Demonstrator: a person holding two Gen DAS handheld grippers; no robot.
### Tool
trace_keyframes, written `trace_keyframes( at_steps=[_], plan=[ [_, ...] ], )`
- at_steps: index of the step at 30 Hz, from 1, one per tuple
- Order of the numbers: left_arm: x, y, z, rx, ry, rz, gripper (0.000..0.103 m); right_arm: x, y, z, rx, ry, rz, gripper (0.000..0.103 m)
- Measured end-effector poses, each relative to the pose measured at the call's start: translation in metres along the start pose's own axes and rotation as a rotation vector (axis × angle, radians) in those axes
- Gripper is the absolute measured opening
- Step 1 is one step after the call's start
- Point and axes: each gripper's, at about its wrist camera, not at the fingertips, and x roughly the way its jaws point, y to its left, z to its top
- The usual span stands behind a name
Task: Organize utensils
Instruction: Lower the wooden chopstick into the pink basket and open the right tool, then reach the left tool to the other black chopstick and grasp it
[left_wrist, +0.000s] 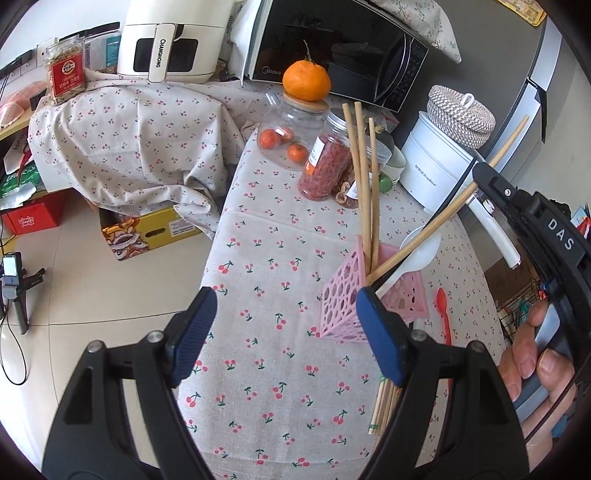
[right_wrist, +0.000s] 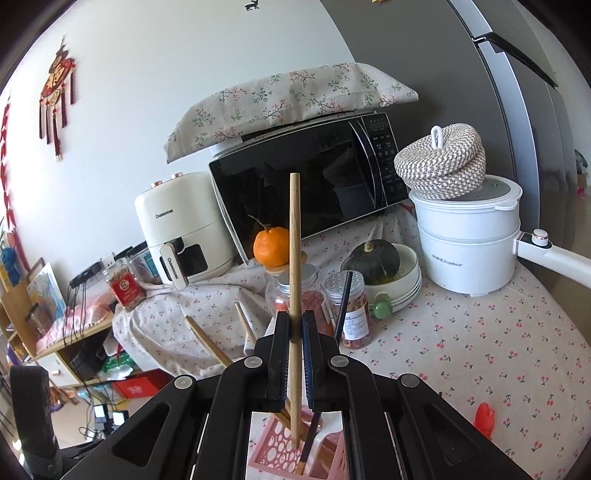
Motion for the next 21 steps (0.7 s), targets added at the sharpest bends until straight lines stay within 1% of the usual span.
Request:
trace_keyframes(
  at_steps=[6, 8, 9, 10, 11, 12, 14, 17, 19, 21],
  plan=[
    [0.001, -0.002, 0.001, -0.005, 0.006, -0.020, 0.078, 0.015, 0.006, -0.013, -0.029, 0.056, 0.003, 0.008],
    [0.002, -0.005, 0.000, 0.002, 0.017, -0.031, 0.078, 0.012, 0.005, -0.011, -0.027, 0.064, 0.006, 0.015],
    [0.002, -0.008, -0.001, 0.008, 0.023, -0.036, 0.078, 0.008, 0.004, -0.009, -0.027, 0.057, 0.011, 0.024],
    [0.002, -0.010, -0.002, 0.015, 0.030, -0.041, 0.078, 0.003, 0.003, -0.007, -0.029, 0.051, 0.015, 0.035],
    [0.003, -0.013, -0.003, 0.021, 0.038, -0.046, 0.079, -0.001, 0.002, -0.003, -0.030, 0.051, 0.015, 0.040],
    [0.004, -0.015, -0.004, 0.025, 0.047, -0.047, 0.079, -0.007, 0.000, 0.000, -0.024, 0.053, 0.016, 0.043],
    [0.006, -0.020, -0.006, 0.028, 0.066, -0.052, 0.080, -0.019, -0.007, 0.007, -0.005, 0.068, 0.030, 0.045],
    [0.009, -0.029, -0.011, 0.033, 0.101, -0.073, 0.080, -0.040, -0.019, 0.018, 0.013, 0.093, 0.029, 0.052],
    [0.011, -0.036, -0.017, 0.039, 0.129, -0.075, 0.081, -0.052, -0.033, 0.023, 0.021, 0.129, 0.017, 0.058],
    [0.013, -0.046, -0.023, 0.053, 0.154, -0.080, 0.081, -0.061, -0.048, 0.024, 0.029, 0.183, 0.001, 0.061]
  ],
)
